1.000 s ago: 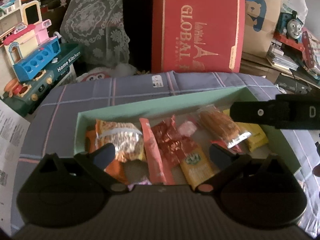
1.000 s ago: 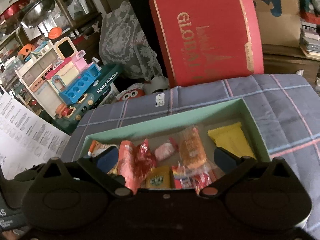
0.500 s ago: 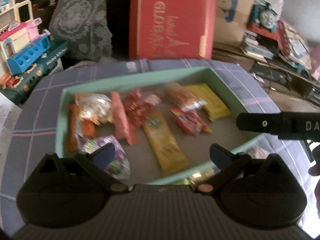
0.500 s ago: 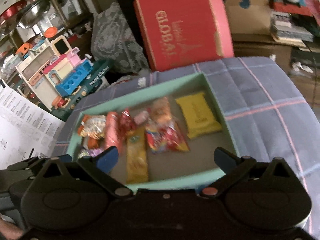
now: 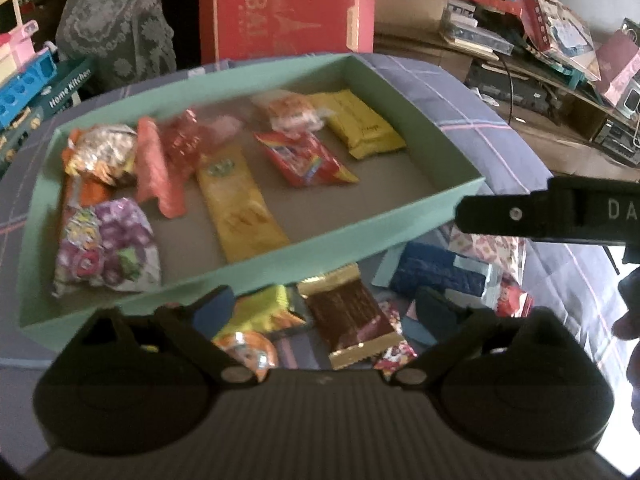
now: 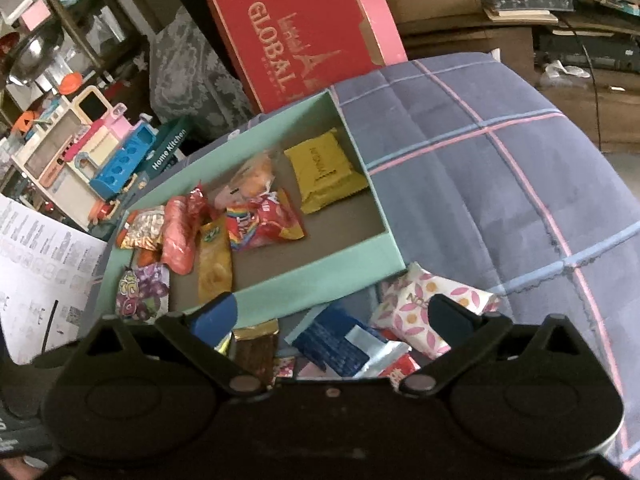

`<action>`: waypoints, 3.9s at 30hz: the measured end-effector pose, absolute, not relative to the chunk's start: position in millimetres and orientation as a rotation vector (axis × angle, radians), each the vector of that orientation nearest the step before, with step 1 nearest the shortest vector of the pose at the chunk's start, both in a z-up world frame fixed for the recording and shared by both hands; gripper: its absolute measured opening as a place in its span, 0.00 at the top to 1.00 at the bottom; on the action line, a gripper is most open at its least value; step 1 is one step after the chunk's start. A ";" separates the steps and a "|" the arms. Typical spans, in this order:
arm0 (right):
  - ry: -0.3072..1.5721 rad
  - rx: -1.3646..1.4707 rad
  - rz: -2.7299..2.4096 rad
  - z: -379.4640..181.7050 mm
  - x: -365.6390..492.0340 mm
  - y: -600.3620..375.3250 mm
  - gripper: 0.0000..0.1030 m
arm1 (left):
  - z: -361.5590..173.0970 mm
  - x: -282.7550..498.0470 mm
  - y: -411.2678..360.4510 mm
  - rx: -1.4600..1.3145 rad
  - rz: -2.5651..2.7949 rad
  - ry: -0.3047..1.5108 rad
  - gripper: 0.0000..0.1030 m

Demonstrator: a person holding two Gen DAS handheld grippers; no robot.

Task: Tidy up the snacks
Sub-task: 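Grasp the brown chocolate wafer with left gripper while right grasps the blue biscuit packet, then place the wafer and blue biscuit into the green tray and open both grippers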

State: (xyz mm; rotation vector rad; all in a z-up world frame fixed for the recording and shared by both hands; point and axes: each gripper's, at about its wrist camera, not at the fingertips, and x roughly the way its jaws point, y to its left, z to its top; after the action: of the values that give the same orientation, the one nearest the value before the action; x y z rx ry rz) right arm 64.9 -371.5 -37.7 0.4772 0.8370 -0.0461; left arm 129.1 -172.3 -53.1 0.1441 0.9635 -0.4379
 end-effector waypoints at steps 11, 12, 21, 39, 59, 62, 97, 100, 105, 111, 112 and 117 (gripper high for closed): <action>0.907 0.497 0.016 -76.0 87.8 -356.0 0.49 | -84.0 129.3 -183.7 0.180 -0.476 0.998 0.52; 0.917 0.494 0.021 -79.3 88.0 -353.1 0.49 | -84.9 129.5 -181.7 0.174 -0.482 1.001 0.52; 0.936 0.384 0.056 -83.6 67.7 -309.3 0.62 | -89.8 113.6 -153.6 0.184 -0.519 1.016 0.64; 0.960 0.388 -0.011 -79.5 19.5 -326.8 0.67 | -82.6 109.9 -164.8 0.264 -0.551 1.002 0.41; 0.933 0.157 -0.015 -68.2 29.4 -293.0 0.46 | -86.1 104.6 -100.6 0.090 -0.525 1.050 0.64; 0.958 0.115 -0.007 -74.5 37.6 -284.1 0.46 | -86.1 104.1 -92.4 0.074 -0.518 1.049 0.64; 0.749 0.340 -0.013 8.9 53.7 -336.2 0.65 | 13.0 133.0 -121.6 0.030 -0.526 0.841 0.65; 0.732 0.383 -0.021 12.7 75.8 -351.6 0.65 | 14.5 156.0 -136.0 0.028 -0.519 0.846 0.65; 0.735 0.414 -0.031 7.8 106.2 -367.2 0.65 | 1.0 185.1 -159.5 0.052 -0.502 0.877 0.65; 0.757 0.422 -0.037 -6.2 133.6 -379.2 0.65 | -18.1 202.9 -176.1 0.073 -0.501 0.913 0.65; 0.761 0.423 -0.037 -8.4 136.4 -378.6 0.65 | -20.6 204.4 -177.3 0.077 -0.502 0.917 0.65; 0.775 0.415 -0.035 -16.3 143.5 -376.6 0.64 | -28.2 210.2 -181.9 0.086 -0.501 0.931 0.65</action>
State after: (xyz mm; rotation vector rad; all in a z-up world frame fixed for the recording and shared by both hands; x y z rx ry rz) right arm 143.5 -376.6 -16.3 0.4153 0.7746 -0.0350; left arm 210.2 -181.9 -28.2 0.0862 0.9305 -0.5007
